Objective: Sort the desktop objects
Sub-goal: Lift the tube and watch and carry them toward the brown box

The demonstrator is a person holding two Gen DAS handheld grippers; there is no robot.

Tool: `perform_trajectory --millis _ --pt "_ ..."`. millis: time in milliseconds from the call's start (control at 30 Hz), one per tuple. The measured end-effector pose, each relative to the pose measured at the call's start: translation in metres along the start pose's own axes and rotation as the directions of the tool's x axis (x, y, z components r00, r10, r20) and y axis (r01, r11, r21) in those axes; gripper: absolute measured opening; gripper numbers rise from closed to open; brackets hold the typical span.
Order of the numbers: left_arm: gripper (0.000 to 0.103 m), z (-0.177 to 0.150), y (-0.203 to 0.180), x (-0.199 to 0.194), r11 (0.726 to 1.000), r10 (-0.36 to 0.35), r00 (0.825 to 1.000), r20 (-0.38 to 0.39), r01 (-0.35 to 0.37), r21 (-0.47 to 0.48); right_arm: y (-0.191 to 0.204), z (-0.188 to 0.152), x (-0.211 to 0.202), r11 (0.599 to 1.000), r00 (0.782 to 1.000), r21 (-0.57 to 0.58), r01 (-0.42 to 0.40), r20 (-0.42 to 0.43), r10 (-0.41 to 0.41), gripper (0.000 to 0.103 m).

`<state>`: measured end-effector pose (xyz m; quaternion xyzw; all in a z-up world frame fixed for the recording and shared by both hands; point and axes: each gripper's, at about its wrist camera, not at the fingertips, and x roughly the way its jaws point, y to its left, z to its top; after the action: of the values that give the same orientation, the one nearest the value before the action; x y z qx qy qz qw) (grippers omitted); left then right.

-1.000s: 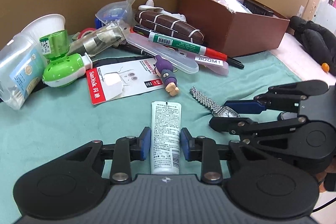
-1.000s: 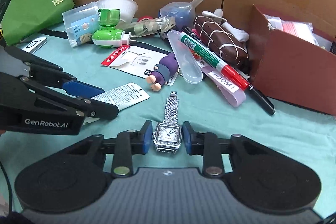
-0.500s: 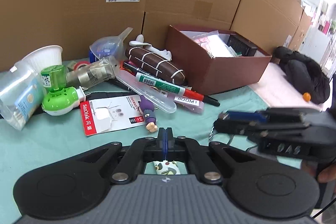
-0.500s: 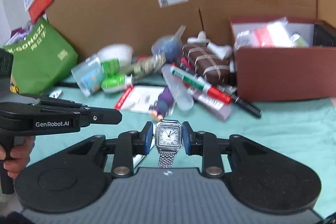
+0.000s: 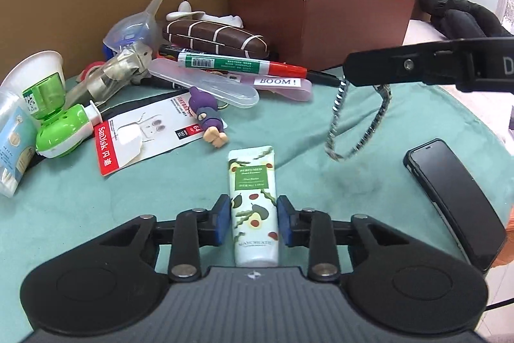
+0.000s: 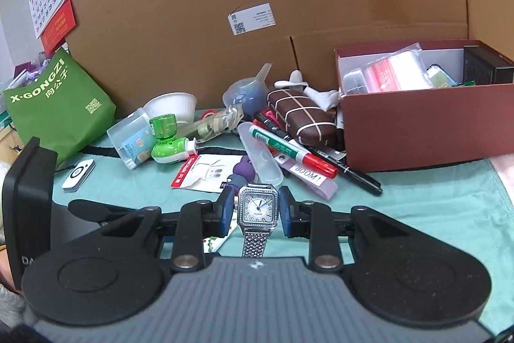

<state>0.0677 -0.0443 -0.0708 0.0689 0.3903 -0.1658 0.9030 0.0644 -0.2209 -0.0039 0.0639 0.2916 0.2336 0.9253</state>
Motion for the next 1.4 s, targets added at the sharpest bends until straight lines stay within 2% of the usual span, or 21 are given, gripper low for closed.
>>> perform_trajectory --millis 233,367,533,567,633,800,867,933,1000,1033,1067,1133,1233,1333,1400 --pt "0.032 0.007 -0.005 -0.009 1.000 -0.009 0.999 0.033 0.009 -0.016 -0.005 0.005 -0.005 1.000 1.000 0.010 0.015 0.024 -0.016 0.028" --pt "0.032 0.026 -0.006 -0.026 1.000 -0.017 0.995 0.103 0.019 -0.020 -0.007 0.010 -0.007 1.000 0.999 0.000 0.026 0.037 -0.026 0.028" --pt "0.030 0.063 -0.007 -0.043 0.999 -0.027 0.979 0.203 0.035 -0.037 -0.012 0.023 -0.010 0.998 0.996 -0.008 0.063 0.065 -0.062 0.028" --pt "0.015 0.071 -0.007 -0.045 0.998 -0.037 0.976 0.217 0.047 -0.043 -0.014 0.027 -0.011 0.997 0.995 -0.009 0.073 0.073 -0.072 0.028" --pt "0.000 0.088 -0.007 -0.046 0.995 -0.053 0.971 0.232 0.070 -0.066 -0.017 0.035 -0.015 0.996 0.992 -0.010 0.091 0.091 -0.090 0.028" --pt "0.000 0.130 -0.012 -0.040 0.986 -0.112 0.960 0.256 0.140 -0.095 -0.032 0.061 -0.028 0.992 0.981 -0.003 0.128 0.148 -0.126 0.028" --pt "0.000 0.142 -0.017 -0.037 0.986 -0.117 0.958 0.262 0.142 -0.081 -0.040 0.073 -0.033 0.989 0.974 0.006 0.148 0.170 -0.147 0.028" --pt "0.000 0.143 -0.019 -0.033 0.985 -0.119 0.955 0.274 0.148 -0.091 -0.050 0.085 -0.037 0.985 0.967 0.024 0.171 0.189 -0.172 0.028" --pt "0.000 0.136 -0.024 -0.025 0.988 -0.128 0.960 0.248 0.146 -0.058 -0.059 0.092 -0.040 0.981 0.960 0.041 0.191 0.203 -0.195 0.028" --pt "0.006 0.131 -0.029 -0.018 0.991 -0.126 0.966 0.227 0.135 -0.024 -0.063 0.093 -0.042 0.980 0.958 0.046 0.196 0.205 -0.201 0.028" --pt "0.021 0.126 -0.033 -0.009 0.993 -0.118 0.972 0.204 0.121 -0.003 -0.067 0.091 -0.043 0.979 0.958 0.048 0.197 0.204 -0.203 0.028" --pt "0.033 0.117 -0.038 0.012 0.993 -0.120 0.980 0.156 0.120 0.010 -0.073 0.087 -0.042 0.978 0.959 0.062 0.197 0.196 -0.206 0.028" --pt "0.034 0.110 -0.049 0.042 0.987 -0.159 0.983 0.096 0.156 0.036 -0.084 0.079 -0.041 0.977 0.960 0.093 0.192 0.187 -0.207 0.028" --pt "0.037 0.110 -0.064 0.066 0.983 -0.167 0.982 0.082 0.161 0.084 -0.091 0.072 -0.042 0.974 0.961 0.106 0.202 0.173 -0.218 0.028" --pt "0.042 0.112 -0.071 0.077 0.980 -0.179 0.980 0.088 0.169 0.107 -0.097 0.067 -0.044 0.971 0.959 0.114 0.212 0.167 -0.229 0.029"
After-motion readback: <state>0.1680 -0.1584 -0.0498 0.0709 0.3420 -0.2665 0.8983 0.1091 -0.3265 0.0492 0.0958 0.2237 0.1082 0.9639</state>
